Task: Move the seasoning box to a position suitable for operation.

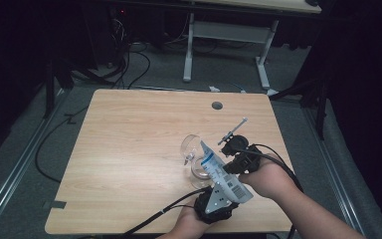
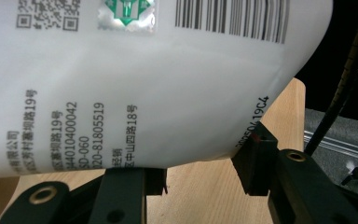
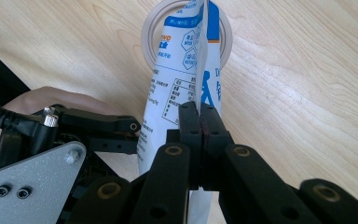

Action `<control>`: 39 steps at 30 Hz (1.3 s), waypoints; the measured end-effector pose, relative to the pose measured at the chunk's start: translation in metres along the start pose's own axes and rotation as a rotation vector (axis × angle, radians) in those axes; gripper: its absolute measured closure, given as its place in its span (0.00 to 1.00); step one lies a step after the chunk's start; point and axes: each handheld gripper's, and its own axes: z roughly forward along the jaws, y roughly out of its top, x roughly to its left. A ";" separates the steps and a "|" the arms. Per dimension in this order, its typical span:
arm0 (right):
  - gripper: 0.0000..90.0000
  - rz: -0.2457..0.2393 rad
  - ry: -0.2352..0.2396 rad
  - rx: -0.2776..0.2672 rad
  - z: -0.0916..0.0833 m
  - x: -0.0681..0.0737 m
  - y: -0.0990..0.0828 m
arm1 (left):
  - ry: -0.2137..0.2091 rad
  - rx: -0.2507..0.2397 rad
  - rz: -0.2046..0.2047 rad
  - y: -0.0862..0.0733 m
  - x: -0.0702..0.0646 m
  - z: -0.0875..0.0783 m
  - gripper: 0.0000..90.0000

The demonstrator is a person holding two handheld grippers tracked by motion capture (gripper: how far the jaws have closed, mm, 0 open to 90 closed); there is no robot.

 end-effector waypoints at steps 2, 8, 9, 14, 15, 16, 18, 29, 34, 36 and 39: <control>1.00 0.003 0.002 0.000 -0.001 0.000 0.000 | -0.003 -0.001 -0.001 0.001 0.000 0.000 0.67; 1.00 0.004 0.005 -0.004 -0.001 0.001 0.001 | -0.013 -0.010 -0.006 0.002 0.001 0.001 0.67; 1.00 0.001 0.003 -0.004 -0.002 0.001 0.001 | -0.013 -0.011 -0.007 0.002 0.001 0.001 0.67; 1.00 -0.005 -0.004 -0.004 -0.003 0.001 0.002 | -0.017 -0.015 -0.007 0.003 0.001 0.000 0.67; 1.00 -0.005 -0.003 -0.006 -0.003 0.001 0.003 | -0.016 -0.016 -0.008 0.003 0.001 0.000 0.67; 1.00 -0.010 -0.004 -0.009 -0.003 0.001 0.003 | -0.015 -0.017 -0.008 0.003 0.002 0.000 0.67; 1.00 -0.005 -0.007 -0.008 -0.004 0.002 0.004 | -0.015 -0.019 -0.009 0.004 0.002 -0.001 0.67; 1.00 -0.021 -0.011 -0.009 -0.005 0.003 0.008 | -0.018 -0.025 -0.019 0.006 0.003 -0.002 0.66; 1.00 -0.015 -0.013 -0.013 -0.005 0.004 0.009 | -0.017 -0.023 -0.017 0.006 0.004 -0.003 0.66; 1.00 -0.015 -0.009 -0.014 -0.005 0.004 0.009 | -0.015 -0.023 -0.016 0.006 0.005 -0.003 0.66; 1.00 -0.018 -0.009 -0.015 -0.005 0.003 0.009 | -0.017 -0.023 -0.016 0.006 0.004 -0.003 0.66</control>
